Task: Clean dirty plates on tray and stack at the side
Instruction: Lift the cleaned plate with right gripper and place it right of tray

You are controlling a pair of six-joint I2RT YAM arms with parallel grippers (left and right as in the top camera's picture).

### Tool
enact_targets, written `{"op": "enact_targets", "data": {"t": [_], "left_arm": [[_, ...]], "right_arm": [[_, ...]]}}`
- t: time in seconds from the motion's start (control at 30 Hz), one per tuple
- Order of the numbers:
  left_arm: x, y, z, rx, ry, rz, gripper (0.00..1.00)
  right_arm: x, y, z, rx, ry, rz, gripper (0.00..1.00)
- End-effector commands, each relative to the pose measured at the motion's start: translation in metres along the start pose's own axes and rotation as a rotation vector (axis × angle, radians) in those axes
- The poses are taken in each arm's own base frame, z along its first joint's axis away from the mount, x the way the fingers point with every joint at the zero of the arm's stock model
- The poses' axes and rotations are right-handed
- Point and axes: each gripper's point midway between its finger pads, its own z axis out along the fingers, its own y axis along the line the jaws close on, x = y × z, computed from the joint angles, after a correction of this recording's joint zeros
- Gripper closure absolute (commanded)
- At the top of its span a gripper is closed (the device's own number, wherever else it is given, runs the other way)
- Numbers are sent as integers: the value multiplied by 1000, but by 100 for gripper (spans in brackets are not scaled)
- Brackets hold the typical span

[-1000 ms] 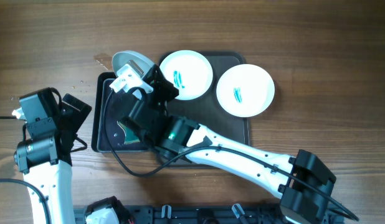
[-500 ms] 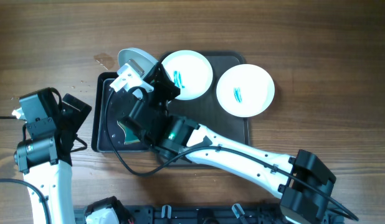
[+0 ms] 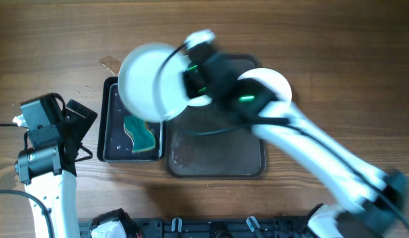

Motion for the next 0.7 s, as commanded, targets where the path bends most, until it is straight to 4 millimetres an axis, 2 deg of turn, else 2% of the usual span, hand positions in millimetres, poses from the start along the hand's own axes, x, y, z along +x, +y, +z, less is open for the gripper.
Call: {"op": "enact_targets", "data": {"t": [0.0,0.03,0.13,0.27,0.37,0.5,0.6,0.67], "left_arm": [[-7,-4,-6,20,-18,-22,0],[-7,-4,-6,20,-17,-22,0],[-7,-4,-6,20,-17,-22,0],[-7,-4,-6,20,-17,-22,0],[-7,-4,-6,20,-18,-22,0],[-7,-4,-6,20,-18,-22,0],[-7,-4,-6,20,-18,-22,0],[-7,-4,-6,20,-17,-22,0]], "right_arm": [[-37,-44,-88,-82,-60,256,96],[-37,-66,-100,-41,-63,289,96],[-22,-155,-136,169,-48,436,96],[20,-269,-173,446,16,635,96],[64,-344,-191,579,58,806,96],[126,-402,-180,643,147,975,96],[163,-422,-153,638,221,1041,96],[183,-426,-135,623,277,1055,96]]}}
